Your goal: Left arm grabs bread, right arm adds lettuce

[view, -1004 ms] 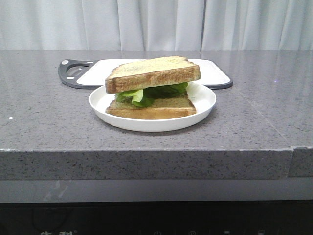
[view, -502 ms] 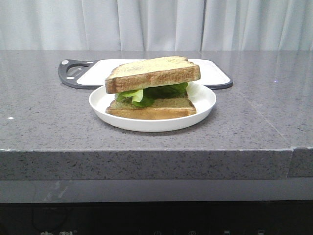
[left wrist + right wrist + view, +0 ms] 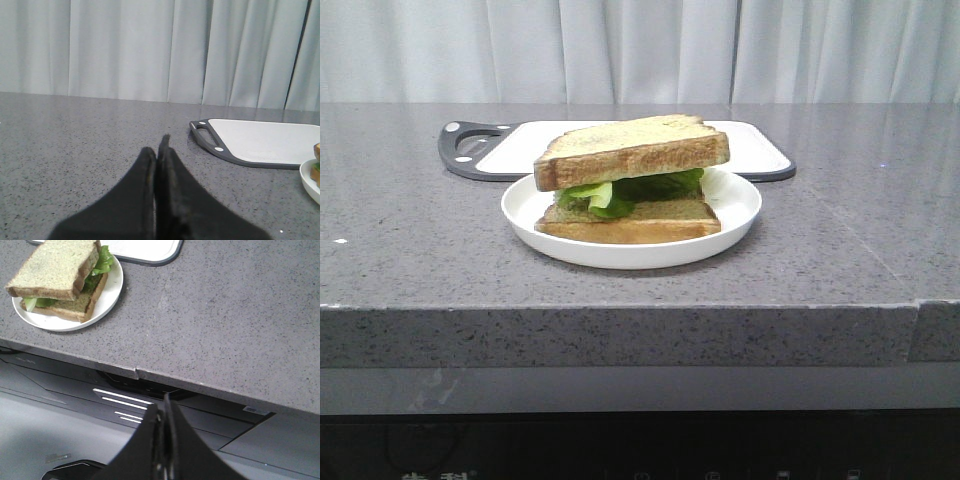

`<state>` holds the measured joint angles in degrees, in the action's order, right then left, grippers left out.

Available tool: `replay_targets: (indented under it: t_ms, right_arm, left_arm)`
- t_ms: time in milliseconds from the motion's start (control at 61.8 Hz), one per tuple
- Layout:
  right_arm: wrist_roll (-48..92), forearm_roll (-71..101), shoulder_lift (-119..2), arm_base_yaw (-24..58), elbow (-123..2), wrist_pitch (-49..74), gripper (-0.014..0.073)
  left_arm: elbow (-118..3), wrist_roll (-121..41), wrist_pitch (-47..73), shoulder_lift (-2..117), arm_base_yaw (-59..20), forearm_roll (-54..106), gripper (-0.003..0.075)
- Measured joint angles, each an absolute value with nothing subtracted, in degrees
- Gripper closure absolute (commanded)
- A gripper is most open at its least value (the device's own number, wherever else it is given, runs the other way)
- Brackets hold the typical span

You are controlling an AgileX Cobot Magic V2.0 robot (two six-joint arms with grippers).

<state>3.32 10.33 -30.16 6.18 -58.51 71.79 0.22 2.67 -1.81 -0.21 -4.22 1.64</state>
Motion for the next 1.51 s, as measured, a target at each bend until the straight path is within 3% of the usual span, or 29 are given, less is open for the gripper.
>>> replay_targets:
  t_ms: [551,745,1117,1312,1506]
  right_arm:
    - [3.32,9.97,-30.05,6.18,-58.2,70.87,0.0711]
    - [3.32,9.73,-25.52,5.08,-48.91,56.14,0.0711]
    - [3.32,9.75,-7.22,2.71,-12.83,17.54,0.0711]
    - [3.32,9.75,-0.03,2.71,-0.17,8.12,0.0711]
    - [3.32,9.75,0.46,2.71,1.48,6.54,0.0711]
  left_arm:
    - [0.22,2.67,-1.81,-0.21,-4.22,1.64,0.0741]
    - [0.22,2.67,-1.81,-0.21,-4.22,1.64,0.0741]
    - [0.22,2.67,-1.81,-0.21,-4.22,1.64,0.0741]
    - [0.22,2.67,-1.81,-0.21,-4.22,1.64,0.0741]
    - [0.22,2.67,-1.82,-0.21,-4.22,1.64,0.0741]
